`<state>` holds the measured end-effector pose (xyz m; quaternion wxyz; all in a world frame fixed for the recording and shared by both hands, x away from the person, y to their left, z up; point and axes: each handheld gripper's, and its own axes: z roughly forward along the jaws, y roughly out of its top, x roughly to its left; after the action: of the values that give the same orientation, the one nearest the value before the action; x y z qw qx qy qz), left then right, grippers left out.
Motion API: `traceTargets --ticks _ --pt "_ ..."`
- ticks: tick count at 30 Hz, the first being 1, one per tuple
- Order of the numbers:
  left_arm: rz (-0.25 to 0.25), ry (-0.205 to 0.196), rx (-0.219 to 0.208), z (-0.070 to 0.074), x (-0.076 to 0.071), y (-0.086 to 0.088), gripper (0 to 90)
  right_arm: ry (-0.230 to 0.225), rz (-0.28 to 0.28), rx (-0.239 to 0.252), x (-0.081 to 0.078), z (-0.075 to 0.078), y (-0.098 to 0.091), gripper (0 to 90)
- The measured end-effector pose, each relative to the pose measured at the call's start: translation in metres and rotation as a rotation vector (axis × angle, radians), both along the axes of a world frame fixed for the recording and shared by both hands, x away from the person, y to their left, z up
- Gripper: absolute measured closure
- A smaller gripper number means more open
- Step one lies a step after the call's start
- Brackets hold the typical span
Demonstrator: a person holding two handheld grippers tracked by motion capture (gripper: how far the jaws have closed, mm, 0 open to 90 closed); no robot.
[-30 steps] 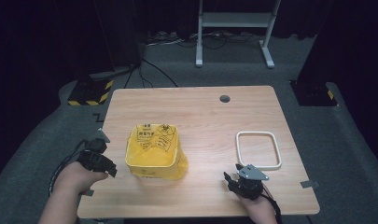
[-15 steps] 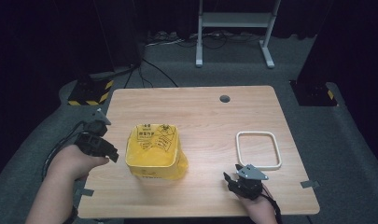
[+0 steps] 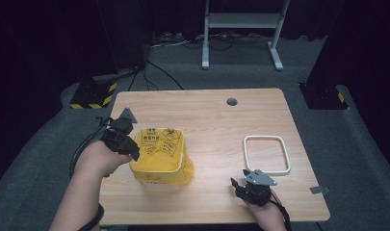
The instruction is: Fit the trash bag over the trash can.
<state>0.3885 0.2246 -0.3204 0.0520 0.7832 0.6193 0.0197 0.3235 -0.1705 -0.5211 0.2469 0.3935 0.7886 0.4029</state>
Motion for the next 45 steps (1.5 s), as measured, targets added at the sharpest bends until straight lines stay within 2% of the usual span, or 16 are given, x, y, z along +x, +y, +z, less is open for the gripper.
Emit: traceTargets --ticks 2,4,6,8,10,11,12,14,17,19,25,27,34,38,43,45 --pt "0.006 0.011 0.036 -0.003 0.004 -0.006 60.8 -0.001 0.001 -0.001 0.000 0.000 0.000 41.3" --pt "0.022 0.041 0.033 -0.010 0.008 -0.011 62.5 -0.002 0.003 -0.002 0.000 0.000 0.000 41.3" --pt "0.033 0.059 0.072 -0.018 0.012 -0.014 63.2 0.000 0.003 -0.002 0.000 0.000 0.001 41.4" --pt "0.049 0.087 0.063 -0.029 0.015 -0.016 65.8 0.002 0.004 -0.002 0.000 0.000 0.001 41.4" --pt "0.051 0.101 0.084 -0.037 0.018 -0.018 67.0 0.002 0.005 -0.001 0.000 0.000 0.000 41.4" --pt "0.062 0.081 0.095 -0.038 0.019 -0.020 69.6 0.002 0.005 0.000 0.000 0.000 0.000 41.4" --pt "0.070 0.094 0.087 -0.040 0.020 -0.020 70.3 0.003 0.006 0.000 0.000 0.000 0.000 41.5" --pt "0.033 0.125 0.106 -0.049 0.020 -0.024 68.9 0.004 0.007 0.000 0.000 0.000 0.001 41.5" --pt "0.028 0.154 0.108 -0.060 0.022 -0.028 68.8 0.002 0.010 0.000 0.000 0.000 0.001 41.5" --pt "0.028 0.173 0.137 -0.066 0.022 -0.029 69.8 0.004 0.010 0.001 0.000 0.000 0.001 41.5" --pt "0.035 0.216 0.127 -0.081 0.024 -0.030 75.6 0.002 0.015 0.000 0.000 0.000 0.002 41.5" --pt "0.029 0.208 0.150 -0.083 0.025 -0.030 78.5 0.004 0.016 0.000 0.000 0.000 0.002 41.6" --pt "0.070 0.270 0.114 -0.090 0.026 -0.027 80.7 0.005 0.019 -0.003 0.000 0.000 0.002 41.6" --pt "0.060 0.249 0.112 -0.086 0.025 -0.029 76.9 0.007 0.018 -0.003 0.000 0.000 0.002 41.6" --pt "0.017 0.144 0.072 -0.053 0.027 -0.045 76.2 0.006 0.015 -0.004 0.000 0.000 0.003 41.7" --pt "-0.003 0.128 0.030 -0.041 0.026 -0.056 76.3 0.004 0.016 -0.008 0.000 0.000 0.003 41.7"
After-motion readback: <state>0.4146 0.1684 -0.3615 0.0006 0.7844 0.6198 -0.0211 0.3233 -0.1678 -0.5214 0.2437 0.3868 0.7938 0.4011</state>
